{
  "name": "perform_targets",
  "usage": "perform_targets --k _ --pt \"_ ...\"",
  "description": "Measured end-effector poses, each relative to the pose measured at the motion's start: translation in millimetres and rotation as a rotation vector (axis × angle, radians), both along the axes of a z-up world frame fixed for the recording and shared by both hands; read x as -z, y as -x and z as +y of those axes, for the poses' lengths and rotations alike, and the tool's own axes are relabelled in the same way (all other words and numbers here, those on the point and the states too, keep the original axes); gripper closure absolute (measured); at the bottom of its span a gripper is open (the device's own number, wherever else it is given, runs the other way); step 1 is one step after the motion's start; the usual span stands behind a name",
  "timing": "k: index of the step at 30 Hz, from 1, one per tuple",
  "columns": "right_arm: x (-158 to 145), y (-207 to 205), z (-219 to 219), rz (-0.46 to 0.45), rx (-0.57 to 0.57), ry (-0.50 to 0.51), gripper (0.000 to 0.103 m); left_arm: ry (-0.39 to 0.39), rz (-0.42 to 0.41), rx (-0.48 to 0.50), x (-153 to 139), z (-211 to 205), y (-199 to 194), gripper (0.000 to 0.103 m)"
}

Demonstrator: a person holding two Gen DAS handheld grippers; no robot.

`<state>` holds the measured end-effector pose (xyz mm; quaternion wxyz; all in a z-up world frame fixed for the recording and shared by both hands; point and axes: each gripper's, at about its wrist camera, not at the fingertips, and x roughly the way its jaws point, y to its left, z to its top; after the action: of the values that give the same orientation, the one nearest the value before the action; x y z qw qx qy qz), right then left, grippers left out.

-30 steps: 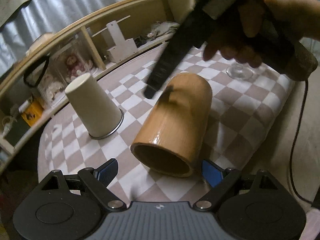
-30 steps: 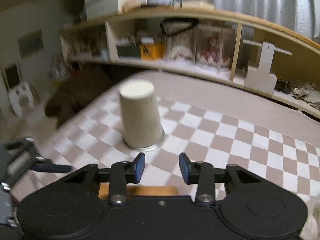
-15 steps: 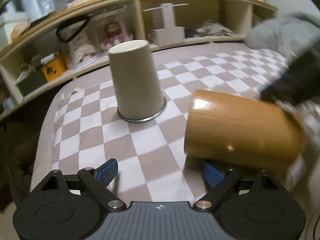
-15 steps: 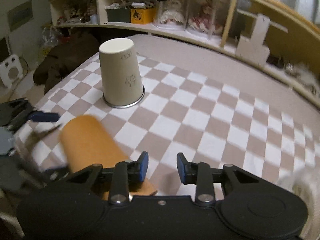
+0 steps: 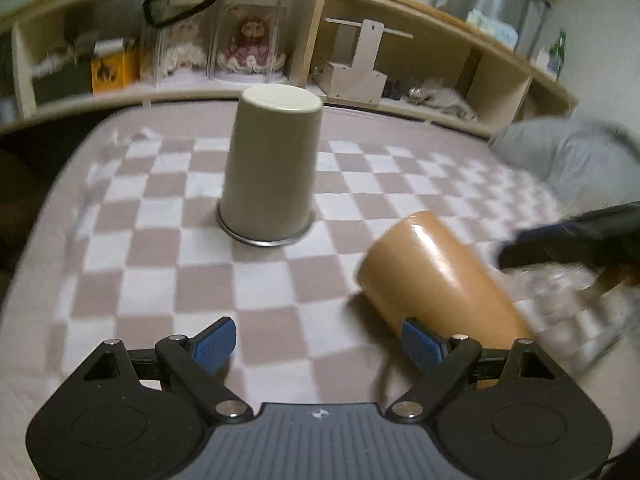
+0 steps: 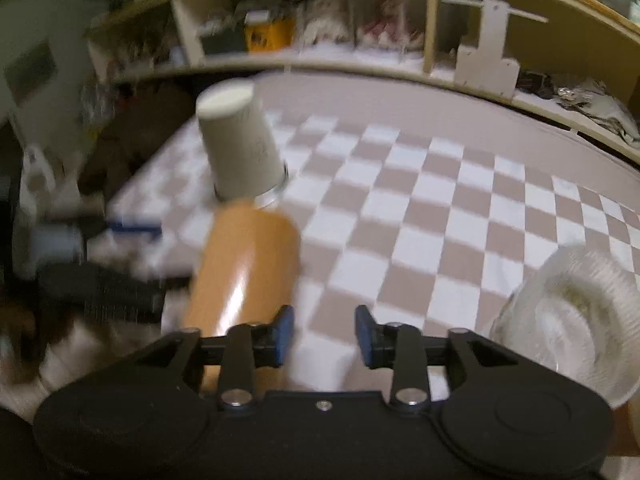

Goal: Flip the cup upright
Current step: 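Hold the wooden cup with the left gripper while the right gripper grasps its rim, then rotate the wooden cup upright with the right gripper, opening end up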

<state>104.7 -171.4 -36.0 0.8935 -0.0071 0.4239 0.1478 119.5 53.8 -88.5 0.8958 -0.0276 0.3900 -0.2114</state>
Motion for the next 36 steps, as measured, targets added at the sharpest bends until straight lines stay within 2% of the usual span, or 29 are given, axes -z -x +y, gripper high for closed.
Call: perform_targets --k 2,5,6,8,14,16,17,22,26,31,36 --pt "-10 -11 -3 0.011 0.034 -0.081 0.049 0.015 0.024 -0.009 -4 -1 6 0.013" --pt "-13 -38 0 0.079 0.037 -0.191 0.036 0.014 0.036 -0.008 -7 -5 11 0.013" --pt "-12 -47 3 0.108 0.028 -0.211 0.028 0.011 0.036 -0.007 -7 -6 13 0.013" --pt "-7 -65 12 0.160 0.022 -0.219 0.021 0.002 0.033 -0.003 -7 -7 16 0.013" --pt "19 -99 41 0.317 -0.019 -0.197 0.017 -0.024 0.031 0.009 -4 -10 17 0.013" --pt "23 -100 43 0.327 -0.003 -0.191 0.023 -0.026 0.028 0.009 -4 -11 18 0.013" --pt "23 -99 43 0.317 0.002 -0.178 0.031 -0.023 0.025 0.007 -5 -12 18 0.013" --pt "11 -80 25 0.231 -0.010 -0.204 0.032 -0.023 -0.019 0.009 -17 -19 25 0.013" --pt "-15 -54 4 0.087 -0.004 -0.194 0.032 -0.008 -0.062 0.002 -31 -27 34 0.013" --pt "-40 -23 -19 -0.092 0.026 -0.147 0.032 -0.014 -0.116 -0.018 -46 -41 43 0.013" --pt "-37 0 -28 -0.205 0.068 -0.067 0.032 -0.035 -0.173 -0.054 -55 -50 55 0.013"
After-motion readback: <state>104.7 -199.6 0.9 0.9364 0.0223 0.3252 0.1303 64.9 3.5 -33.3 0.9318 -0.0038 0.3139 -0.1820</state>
